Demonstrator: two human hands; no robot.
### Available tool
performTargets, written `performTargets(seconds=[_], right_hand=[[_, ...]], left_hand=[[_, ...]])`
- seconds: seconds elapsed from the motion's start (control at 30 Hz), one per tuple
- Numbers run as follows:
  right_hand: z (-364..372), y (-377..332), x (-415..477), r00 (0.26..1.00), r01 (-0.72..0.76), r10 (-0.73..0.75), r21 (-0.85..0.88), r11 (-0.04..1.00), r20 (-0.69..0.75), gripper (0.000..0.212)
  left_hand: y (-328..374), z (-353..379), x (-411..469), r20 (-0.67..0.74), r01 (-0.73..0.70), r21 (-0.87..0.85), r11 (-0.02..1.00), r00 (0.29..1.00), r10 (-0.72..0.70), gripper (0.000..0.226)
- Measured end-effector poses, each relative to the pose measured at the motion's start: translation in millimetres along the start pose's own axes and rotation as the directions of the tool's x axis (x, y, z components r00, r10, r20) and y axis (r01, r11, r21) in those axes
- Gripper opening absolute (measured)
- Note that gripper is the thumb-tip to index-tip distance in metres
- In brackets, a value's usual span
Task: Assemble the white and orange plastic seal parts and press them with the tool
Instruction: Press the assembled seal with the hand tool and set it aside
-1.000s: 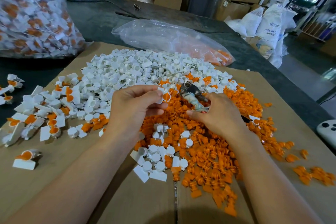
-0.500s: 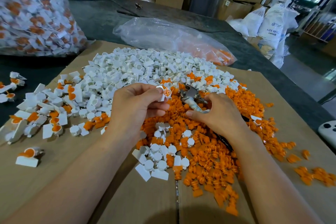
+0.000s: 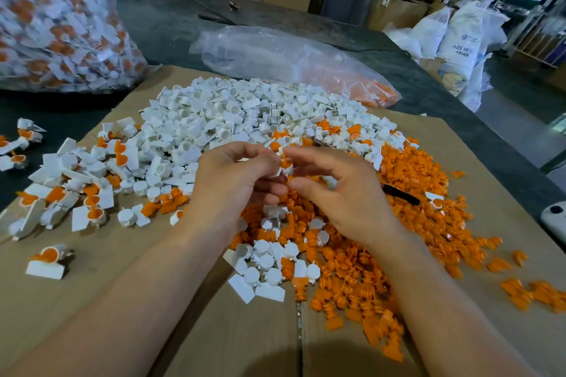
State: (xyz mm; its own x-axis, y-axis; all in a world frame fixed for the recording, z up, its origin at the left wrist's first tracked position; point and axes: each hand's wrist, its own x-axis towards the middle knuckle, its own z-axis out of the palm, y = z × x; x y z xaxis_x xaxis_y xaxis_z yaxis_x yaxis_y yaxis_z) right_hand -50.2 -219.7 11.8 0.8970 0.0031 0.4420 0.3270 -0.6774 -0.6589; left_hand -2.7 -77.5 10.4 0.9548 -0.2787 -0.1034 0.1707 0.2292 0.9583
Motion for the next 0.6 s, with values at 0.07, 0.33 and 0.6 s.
performTargets(seconds=[0.07,0.33,0.6], right_hand=[[2.4,0.9,-0.1,1.000,-0.010,0.010,0.039,0.999,-0.006,0.043],[2.4,3.9,-2.2,0.999,-0.034,0.037,0.081,0.996,-0.034,0.037],[3.5,5.6,-1.2,0.999,-0.022,0.025,0.098,0.995,-0.026,0.032]], left_hand=[[-0.4,0.7,-0.1,0.003,0.007,0.007,1.000,1.000,-0.007,0.014],[1.8,3.0,-2.4,0.029,0.040,-0.017,0.999,0.999,-0.039,0.012],[2.7,3.6,-3.7,0.043,0.053,-0.053,0.997,0.998,-0.050,0.017]])
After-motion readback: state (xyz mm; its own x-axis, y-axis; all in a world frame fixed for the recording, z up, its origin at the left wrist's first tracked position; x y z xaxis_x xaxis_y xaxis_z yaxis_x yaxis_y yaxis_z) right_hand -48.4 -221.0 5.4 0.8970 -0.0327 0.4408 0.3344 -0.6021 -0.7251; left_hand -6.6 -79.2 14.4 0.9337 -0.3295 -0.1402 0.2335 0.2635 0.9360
